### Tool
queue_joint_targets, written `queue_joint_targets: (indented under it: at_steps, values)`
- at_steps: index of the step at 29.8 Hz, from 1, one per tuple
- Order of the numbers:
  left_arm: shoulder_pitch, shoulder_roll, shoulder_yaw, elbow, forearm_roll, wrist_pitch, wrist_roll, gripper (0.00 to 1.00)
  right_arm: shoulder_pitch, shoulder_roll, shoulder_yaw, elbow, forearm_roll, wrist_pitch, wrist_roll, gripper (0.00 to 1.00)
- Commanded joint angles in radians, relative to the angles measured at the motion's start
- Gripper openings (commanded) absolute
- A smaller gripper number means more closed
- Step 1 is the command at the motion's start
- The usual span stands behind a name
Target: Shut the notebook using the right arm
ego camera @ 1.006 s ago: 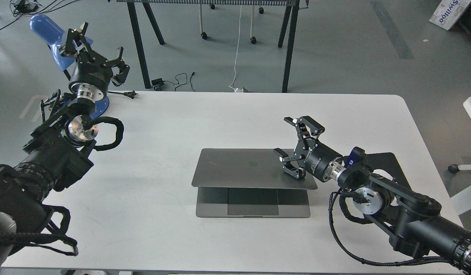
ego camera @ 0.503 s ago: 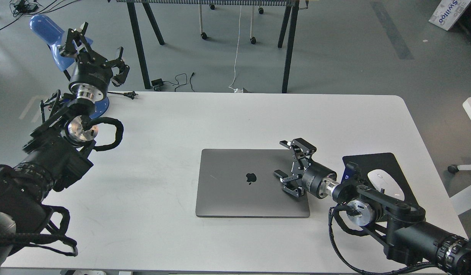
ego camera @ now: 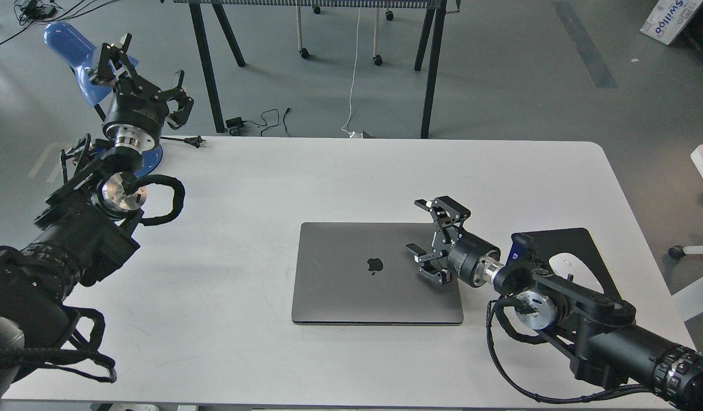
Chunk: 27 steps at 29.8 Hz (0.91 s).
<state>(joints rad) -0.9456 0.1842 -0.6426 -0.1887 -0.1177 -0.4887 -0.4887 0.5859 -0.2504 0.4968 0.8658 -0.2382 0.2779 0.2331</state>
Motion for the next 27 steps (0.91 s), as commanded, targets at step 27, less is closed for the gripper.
queue_joint_targets:
  at_steps: [27]
  values:
    - [-0.001, 0.000, 0.000, 0.000, -0.002, 0.000, 0.000, 1.00, 0.049, -0.047, 0.591, -0.122, 0.309, 0.038, -0.029, 1.00]
